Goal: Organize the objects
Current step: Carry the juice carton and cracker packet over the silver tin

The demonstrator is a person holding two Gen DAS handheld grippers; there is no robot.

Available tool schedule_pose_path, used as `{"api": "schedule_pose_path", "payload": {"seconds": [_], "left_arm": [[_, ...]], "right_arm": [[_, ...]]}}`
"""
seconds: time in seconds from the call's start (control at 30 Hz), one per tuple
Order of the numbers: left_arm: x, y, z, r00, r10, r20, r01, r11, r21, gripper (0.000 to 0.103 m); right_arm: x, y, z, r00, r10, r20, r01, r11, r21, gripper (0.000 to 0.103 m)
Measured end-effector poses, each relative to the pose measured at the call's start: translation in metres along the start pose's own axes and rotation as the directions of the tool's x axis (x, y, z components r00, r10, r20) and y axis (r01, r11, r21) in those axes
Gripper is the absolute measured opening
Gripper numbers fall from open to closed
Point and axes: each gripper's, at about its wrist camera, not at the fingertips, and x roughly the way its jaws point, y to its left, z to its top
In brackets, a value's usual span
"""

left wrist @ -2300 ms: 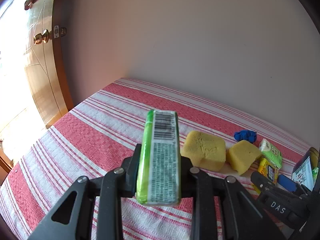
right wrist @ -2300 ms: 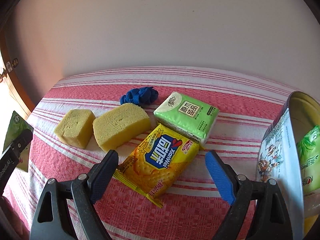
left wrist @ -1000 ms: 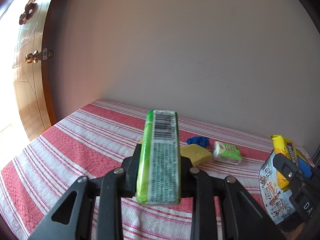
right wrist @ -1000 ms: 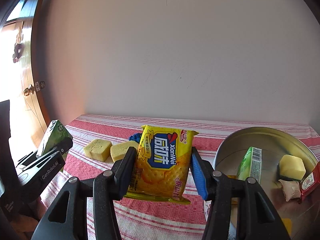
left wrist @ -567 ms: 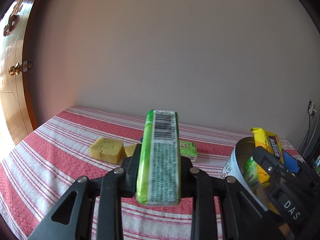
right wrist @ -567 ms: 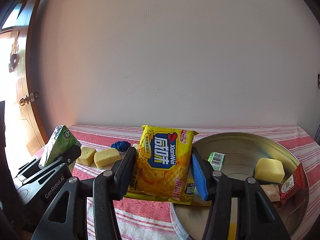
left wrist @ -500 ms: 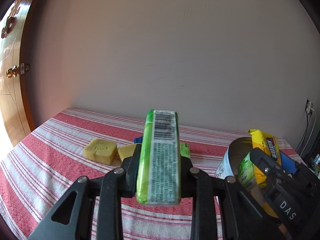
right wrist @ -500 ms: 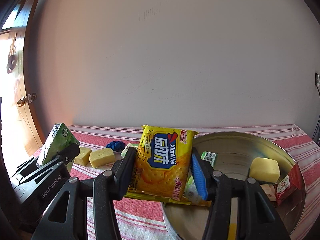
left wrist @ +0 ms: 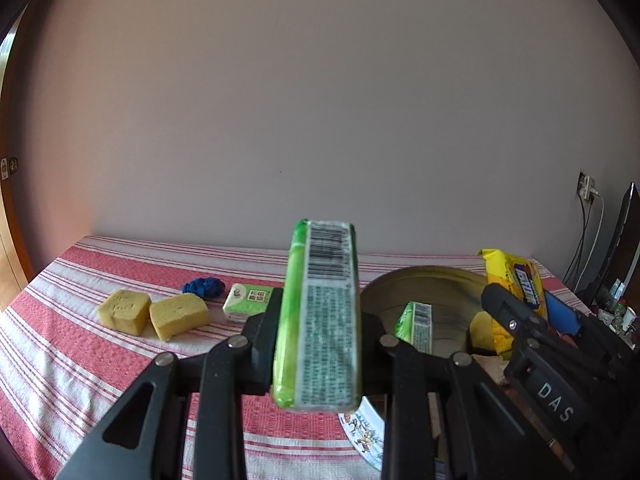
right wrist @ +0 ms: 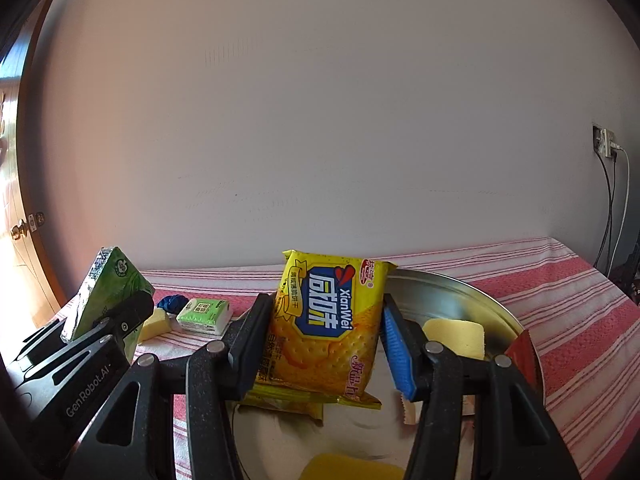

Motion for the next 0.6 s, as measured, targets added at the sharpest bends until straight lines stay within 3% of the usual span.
{"api": "schedule_pose_path", "payload": {"seconds": [0.6], "left_arm": [[0.025,-0.066,-0.006,0.996,-0.072,-0.055,0.076,0.994,0.083,0.027]], "right_arm": [[0.006,-0.049,0.001,0.993,-0.116,-0.021,0.116,0.993,-0.013,0.056]]}}
